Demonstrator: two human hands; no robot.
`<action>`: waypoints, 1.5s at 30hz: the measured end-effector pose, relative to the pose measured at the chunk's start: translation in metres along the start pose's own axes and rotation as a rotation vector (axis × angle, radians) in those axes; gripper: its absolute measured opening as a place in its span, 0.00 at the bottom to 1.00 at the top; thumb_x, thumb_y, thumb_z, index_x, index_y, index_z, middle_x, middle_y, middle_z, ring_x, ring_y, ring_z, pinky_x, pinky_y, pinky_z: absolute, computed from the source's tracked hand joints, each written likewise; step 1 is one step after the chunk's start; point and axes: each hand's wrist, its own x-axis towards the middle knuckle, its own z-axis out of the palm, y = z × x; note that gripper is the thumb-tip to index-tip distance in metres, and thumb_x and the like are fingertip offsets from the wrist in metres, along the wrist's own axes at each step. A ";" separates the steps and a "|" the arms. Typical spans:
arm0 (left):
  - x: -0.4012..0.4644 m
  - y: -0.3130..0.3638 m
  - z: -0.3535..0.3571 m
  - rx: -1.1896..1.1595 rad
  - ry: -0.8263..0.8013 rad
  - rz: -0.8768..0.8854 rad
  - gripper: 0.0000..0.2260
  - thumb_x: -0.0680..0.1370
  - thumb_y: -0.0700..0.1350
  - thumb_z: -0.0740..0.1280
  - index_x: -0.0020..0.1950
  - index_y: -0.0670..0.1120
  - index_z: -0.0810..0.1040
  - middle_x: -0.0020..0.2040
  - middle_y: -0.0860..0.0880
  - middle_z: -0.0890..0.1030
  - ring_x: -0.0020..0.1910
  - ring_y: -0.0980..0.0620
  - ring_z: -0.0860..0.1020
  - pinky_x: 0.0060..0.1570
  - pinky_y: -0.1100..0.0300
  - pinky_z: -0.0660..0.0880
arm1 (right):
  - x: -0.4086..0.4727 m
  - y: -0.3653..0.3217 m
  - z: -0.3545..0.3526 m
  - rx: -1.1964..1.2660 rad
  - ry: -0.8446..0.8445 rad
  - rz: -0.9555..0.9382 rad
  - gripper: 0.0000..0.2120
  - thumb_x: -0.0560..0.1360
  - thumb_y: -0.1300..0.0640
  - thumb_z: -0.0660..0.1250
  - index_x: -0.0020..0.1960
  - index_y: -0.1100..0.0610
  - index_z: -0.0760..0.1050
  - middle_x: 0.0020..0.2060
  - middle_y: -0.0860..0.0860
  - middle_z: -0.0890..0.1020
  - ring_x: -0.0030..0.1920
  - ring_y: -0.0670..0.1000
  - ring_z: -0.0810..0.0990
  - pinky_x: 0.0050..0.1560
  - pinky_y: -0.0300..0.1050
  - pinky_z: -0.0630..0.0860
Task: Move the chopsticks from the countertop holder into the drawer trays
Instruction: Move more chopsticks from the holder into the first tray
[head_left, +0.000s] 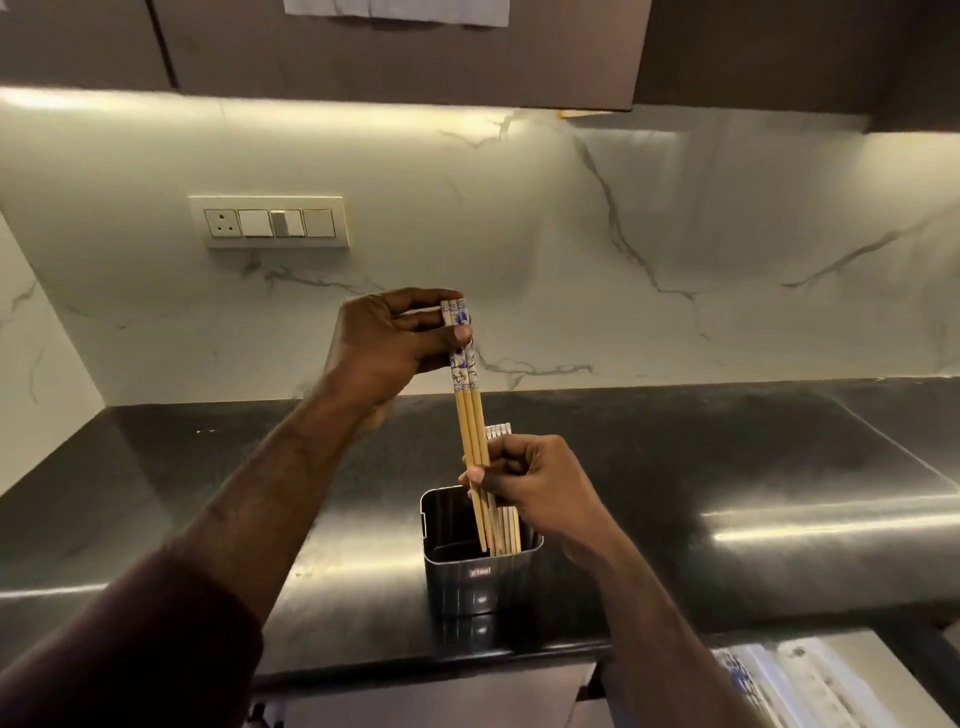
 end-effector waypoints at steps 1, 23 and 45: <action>-0.010 0.005 0.001 -0.021 -0.006 -0.002 0.15 0.66 0.35 0.75 0.50 0.47 0.83 0.43 0.46 0.87 0.43 0.47 0.86 0.41 0.59 0.81 | -0.011 -0.004 0.000 0.004 0.005 0.003 0.07 0.74 0.59 0.72 0.52 0.56 0.82 0.44 0.52 0.87 0.46 0.47 0.86 0.51 0.44 0.82; -0.202 0.017 0.189 -0.128 -0.278 -0.192 0.13 0.65 0.44 0.74 0.49 0.44 0.83 0.44 0.44 0.86 0.45 0.48 0.85 0.44 0.57 0.82 | -0.293 0.005 -0.110 -0.084 0.187 0.273 0.04 0.74 0.61 0.71 0.48 0.58 0.84 0.42 0.54 0.87 0.43 0.51 0.86 0.46 0.44 0.83; -0.246 -0.077 0.485 -0.082 -0.240 -0.316 0.12 0.73 0.39 0.72 0.55 0.41 0.82 0.43 0.47 0.87 0.43 0.50 0.86 0.39 0.63 0.80 | -0.399 0.135 -0.360 -0.117 0.220 0.469 0.03 0.74 0.62 0.72 0.46 0.60 0.84 0.41 0.55 0.87 0.43 0.53 0.86 0.48 0.51 0.84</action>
